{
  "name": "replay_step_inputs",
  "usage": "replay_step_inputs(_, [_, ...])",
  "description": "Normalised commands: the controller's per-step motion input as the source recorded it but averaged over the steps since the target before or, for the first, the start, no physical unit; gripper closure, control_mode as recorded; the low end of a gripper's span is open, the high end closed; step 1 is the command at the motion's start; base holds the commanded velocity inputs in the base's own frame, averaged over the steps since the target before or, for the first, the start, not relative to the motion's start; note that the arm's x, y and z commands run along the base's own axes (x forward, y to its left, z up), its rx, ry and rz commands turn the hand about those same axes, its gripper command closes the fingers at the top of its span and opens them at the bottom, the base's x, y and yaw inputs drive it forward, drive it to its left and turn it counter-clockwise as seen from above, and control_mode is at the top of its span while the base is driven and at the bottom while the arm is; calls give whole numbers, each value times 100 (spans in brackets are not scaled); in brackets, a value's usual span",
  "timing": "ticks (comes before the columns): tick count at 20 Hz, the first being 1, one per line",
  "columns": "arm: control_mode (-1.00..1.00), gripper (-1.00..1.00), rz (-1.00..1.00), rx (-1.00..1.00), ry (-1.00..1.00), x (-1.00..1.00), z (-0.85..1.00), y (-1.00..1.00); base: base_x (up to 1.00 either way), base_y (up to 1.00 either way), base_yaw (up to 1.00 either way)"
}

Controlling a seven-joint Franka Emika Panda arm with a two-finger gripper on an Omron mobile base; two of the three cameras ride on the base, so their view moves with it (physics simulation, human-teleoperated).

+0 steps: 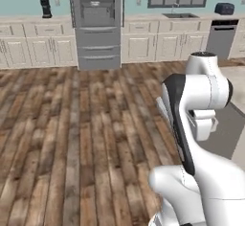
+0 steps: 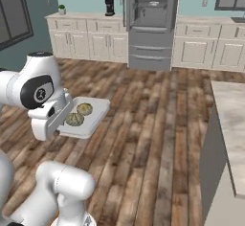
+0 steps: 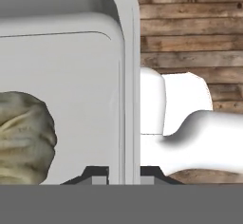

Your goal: Place two dumplings into each of the tupperware containers and then place the containers in the fridge.

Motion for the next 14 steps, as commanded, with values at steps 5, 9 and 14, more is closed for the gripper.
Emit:
replay_step_inputs(5, [100,100,0,0,0,0,0,0,99,13,0])
replay_step_inputs(9, [100,100,0,0,0,0,0,0,100,5,0])
replay_step_inputs(14, [100,100,0,0,0,0,0,0,100,10,0])
